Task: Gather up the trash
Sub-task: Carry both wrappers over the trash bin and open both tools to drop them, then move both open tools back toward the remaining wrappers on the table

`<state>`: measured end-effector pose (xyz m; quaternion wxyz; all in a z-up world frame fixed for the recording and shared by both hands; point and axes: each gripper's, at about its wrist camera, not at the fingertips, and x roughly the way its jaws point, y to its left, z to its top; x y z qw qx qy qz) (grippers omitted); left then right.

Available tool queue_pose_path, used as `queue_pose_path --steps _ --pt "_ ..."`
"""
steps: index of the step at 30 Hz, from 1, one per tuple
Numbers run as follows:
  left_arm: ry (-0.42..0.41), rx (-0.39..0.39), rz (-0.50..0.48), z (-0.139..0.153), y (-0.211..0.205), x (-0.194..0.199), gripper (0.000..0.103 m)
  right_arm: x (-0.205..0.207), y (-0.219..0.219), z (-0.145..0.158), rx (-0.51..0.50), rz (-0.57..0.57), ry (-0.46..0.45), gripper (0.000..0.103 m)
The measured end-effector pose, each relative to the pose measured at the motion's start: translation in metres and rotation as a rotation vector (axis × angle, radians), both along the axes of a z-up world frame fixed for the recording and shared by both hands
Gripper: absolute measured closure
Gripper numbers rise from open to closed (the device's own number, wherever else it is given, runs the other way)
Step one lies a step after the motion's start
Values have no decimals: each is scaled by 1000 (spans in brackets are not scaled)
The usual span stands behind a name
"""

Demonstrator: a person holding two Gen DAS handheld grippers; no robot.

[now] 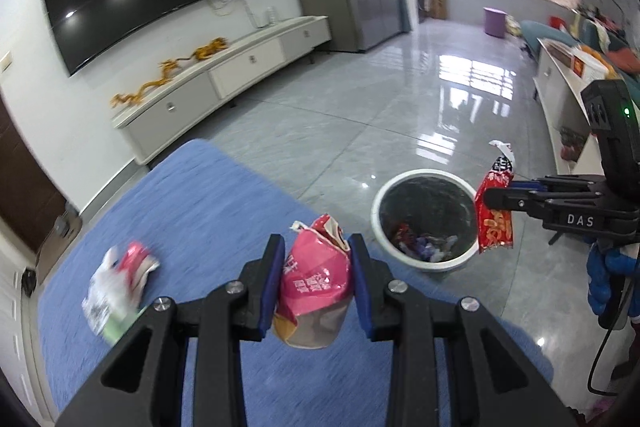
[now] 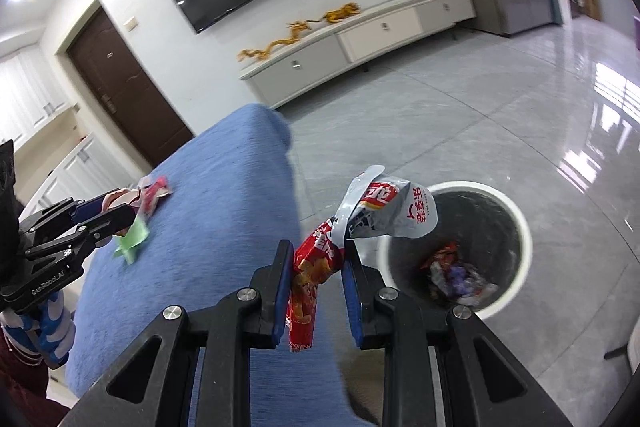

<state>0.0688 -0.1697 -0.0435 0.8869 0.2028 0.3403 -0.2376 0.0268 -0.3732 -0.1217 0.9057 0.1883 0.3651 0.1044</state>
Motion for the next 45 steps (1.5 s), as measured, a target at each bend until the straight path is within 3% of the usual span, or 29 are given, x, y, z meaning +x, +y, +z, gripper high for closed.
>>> queue_pose_path --steps 11,21,22,23,24,25,27,36,45 --pt "140 21 -142 -44 -118 61 72 36 -62 -43 12 -106 102 80" --pt "323 -87 -153 -79 -183 123 66 88 -94 -107 0 -153 250 77" --pt "334 -100 -148 -81 -187 126 66 91 -97 -112 -3 -160 261 70" --pt "341 -113 -145 -83 -191 127 65 92 -100 -116 -12 -173 275 54" --pt "353 -128 -141 -84 -193 130 59 93 -102 -119 -19 -183 280 48" --pt "358 -135 -136 -85 -195 132 47 92 -104 -121 -23 -190 282 45" --pt "362 -157 -121 -85 -195 135 42 91 -107 -123 -27 -204 289 45" --pt "301 -166 -69 -62 -167 121 42 66 -107 -98 -50 -230 248 45" --pt "128 -179 28 -9 -93 76 42 36 -65 -25 -98 -173 102 45"
